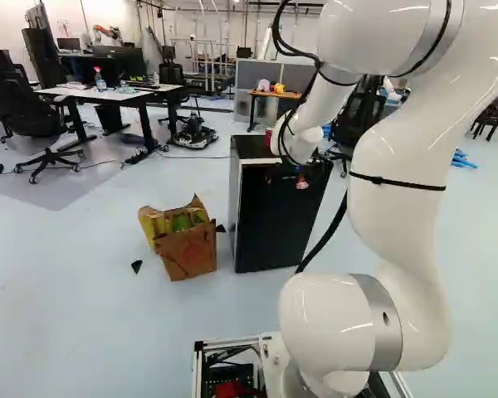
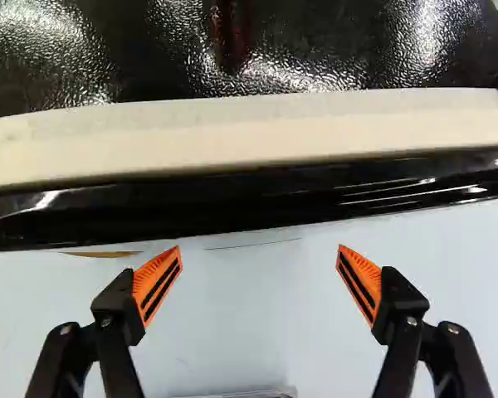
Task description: Grab a drink from the fridge
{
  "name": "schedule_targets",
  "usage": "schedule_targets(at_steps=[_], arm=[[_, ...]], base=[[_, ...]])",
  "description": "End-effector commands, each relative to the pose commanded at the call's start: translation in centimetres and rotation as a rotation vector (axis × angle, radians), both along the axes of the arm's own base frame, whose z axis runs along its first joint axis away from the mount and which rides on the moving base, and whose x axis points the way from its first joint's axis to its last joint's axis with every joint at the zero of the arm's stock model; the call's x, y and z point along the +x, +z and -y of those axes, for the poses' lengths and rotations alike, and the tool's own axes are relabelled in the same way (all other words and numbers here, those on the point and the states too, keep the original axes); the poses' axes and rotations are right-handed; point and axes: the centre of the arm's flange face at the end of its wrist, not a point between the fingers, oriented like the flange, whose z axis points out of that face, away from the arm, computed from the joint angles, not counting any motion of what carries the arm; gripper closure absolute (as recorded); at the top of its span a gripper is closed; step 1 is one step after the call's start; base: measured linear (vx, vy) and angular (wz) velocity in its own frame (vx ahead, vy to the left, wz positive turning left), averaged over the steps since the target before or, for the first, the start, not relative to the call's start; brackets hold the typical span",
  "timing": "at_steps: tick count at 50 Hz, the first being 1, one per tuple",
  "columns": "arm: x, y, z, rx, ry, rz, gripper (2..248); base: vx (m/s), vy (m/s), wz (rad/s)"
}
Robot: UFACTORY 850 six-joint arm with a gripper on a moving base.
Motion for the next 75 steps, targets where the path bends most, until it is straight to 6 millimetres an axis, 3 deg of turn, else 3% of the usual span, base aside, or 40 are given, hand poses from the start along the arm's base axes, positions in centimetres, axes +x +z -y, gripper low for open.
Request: schedule_targets(at_steps=[22, 50, 75], arm=[[-4.0, 0.2, -0.9, 0.003, 0.005, -0.003, 3], [-7.7, 1.9, -2.1, -0.008, 0.028, 0.243, 3], [-7.0, 3.8, -2.3, -0.020, 0.046, 0.504, 3]], base=[[0.000, 0.000, 0.000], [0.000, 0.000, 0.000], [0.000, 0.000, 0.000]])
